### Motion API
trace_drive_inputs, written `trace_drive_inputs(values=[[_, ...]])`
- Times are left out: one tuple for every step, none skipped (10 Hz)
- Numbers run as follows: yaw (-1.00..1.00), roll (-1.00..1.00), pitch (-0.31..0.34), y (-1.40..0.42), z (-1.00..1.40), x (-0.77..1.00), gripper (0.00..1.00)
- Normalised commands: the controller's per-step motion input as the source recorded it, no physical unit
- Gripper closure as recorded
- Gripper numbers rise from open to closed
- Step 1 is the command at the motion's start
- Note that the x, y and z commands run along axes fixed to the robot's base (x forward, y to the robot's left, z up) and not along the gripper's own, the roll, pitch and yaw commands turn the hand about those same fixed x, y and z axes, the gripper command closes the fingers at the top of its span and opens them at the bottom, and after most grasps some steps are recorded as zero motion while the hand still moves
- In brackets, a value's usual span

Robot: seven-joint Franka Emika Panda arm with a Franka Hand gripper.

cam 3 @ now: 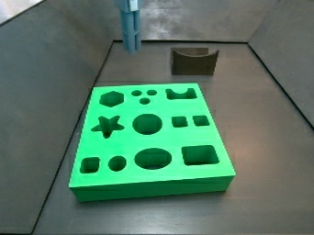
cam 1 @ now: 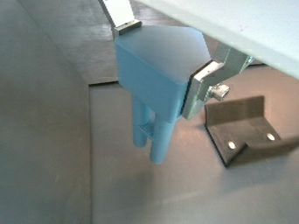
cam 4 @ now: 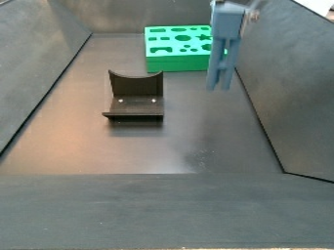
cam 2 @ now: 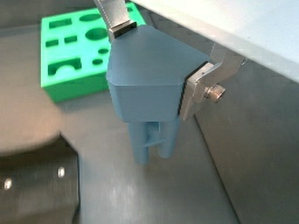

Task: Pick up the 3 prong object. Move up. Move to above the board. Insert the 3 prong object.
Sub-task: Move to above the board.

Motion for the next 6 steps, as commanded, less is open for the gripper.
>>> trace_drive_inputs(values=[[-0.02, 0.0, 0.124, -0.65, 1.0, -0.07, 1.0], [-0.01, -0.02, 0.103, -0.53, 1.0, -0.05, 1.0], [0.0, -0.04, 0.098, -0.44, 1.0, -0.04, 1.0], [0.0, -0.09, 0.095, -0.21, 0.81, -0.01, 1.0], [0.0, -0.09, 0.091, -0.13, 0.71, -0.01, 1.0], [0.0, -0.1, 0.084, -0.06, 0.51, 0.0, 1.0]])
